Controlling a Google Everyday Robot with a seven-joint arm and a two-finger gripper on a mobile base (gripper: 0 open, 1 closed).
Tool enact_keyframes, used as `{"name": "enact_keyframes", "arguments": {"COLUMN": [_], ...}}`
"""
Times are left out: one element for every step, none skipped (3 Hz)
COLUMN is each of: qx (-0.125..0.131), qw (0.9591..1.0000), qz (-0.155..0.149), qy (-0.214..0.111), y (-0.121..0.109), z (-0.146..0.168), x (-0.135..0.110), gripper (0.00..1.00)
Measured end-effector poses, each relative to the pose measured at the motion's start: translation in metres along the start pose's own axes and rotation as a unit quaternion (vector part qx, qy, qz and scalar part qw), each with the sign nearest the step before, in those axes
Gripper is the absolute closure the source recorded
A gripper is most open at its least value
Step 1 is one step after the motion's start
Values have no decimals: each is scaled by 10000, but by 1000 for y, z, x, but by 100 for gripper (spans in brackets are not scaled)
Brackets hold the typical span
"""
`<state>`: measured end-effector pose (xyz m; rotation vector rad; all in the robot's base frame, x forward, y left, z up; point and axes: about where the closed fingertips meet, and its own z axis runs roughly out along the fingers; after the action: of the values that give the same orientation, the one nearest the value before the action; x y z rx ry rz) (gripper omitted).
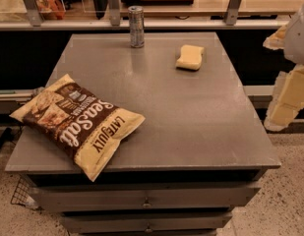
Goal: Move brown chip bag near redbull can
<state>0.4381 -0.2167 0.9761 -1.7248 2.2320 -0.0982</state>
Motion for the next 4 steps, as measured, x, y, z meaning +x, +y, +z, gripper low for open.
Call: {"name": "enact_keyframes", "arguments": {"qx": [-1,-21,-229,-547], "qw": [10000,9998,9986,9948], "qz": [27,171,268,244], "qy": [-16,-95,-403,-825], "y": [0,4,17,35], "z": [3,17,53,91], "x": [-2,-10,-48,-98], "gripper": [0,0,0,0]}}
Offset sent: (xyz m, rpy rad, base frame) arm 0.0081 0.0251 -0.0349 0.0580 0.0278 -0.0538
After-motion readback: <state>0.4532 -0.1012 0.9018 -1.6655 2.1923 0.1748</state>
